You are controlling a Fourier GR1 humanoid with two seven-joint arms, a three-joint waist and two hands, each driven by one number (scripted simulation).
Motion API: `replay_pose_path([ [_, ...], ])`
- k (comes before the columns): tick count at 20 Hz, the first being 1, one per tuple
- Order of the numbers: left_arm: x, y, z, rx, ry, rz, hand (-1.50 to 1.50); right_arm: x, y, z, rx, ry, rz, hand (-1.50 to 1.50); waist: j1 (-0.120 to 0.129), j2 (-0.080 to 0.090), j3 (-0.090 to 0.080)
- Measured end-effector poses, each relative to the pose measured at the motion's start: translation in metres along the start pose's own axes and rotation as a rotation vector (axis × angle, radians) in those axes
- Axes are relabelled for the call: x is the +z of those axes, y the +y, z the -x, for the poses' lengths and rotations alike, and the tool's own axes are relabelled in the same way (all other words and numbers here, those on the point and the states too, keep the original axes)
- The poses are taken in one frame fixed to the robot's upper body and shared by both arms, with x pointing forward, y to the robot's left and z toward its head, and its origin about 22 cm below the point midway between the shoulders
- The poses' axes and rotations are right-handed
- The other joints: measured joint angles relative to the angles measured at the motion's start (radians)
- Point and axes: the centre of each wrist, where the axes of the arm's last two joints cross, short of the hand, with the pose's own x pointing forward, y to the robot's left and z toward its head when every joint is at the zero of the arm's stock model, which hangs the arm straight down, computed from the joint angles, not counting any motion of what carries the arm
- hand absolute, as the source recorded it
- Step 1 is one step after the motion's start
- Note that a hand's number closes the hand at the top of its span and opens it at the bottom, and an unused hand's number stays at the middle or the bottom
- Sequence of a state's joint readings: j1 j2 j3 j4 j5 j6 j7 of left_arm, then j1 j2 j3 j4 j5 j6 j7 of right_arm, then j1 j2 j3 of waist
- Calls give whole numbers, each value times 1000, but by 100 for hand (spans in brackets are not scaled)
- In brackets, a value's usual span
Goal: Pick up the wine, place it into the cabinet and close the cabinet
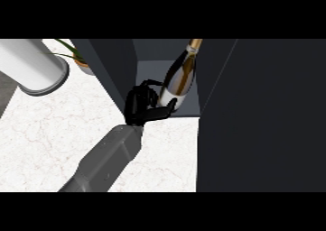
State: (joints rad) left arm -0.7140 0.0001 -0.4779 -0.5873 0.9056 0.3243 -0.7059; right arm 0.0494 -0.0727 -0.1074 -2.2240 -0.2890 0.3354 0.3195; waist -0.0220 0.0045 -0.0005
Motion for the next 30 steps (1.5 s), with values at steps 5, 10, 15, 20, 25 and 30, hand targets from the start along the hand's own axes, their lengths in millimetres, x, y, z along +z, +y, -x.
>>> replay_pose_path([
  [5,-12,-3,-5,27,-2,-3,150,7,1,0,-1,5,1,-150,-2,0,0],
  [10,-26,-3,-11,33,-3,-10,150,5,4,1,-6,-1,0,-150,-9,2,0],
  [15,-38,-4,-16,4,22,-32,150,0,7,6,2,-9,-4,-150,-11,4,0],
  [20,-39,2,-13,-29,40,-64,150,-2,4,6,-2,-11,-16,-150,-22,7,0],
  [25,-39,11,-10,-40,45,-87,150,-7,6,4,-6,-16,-20,-150,-29,10,-1],
  [30,-42,14,-11,-26,7,-121,150,-8,6,3,-5,-13,-27,-150,-31,11,-1],
])
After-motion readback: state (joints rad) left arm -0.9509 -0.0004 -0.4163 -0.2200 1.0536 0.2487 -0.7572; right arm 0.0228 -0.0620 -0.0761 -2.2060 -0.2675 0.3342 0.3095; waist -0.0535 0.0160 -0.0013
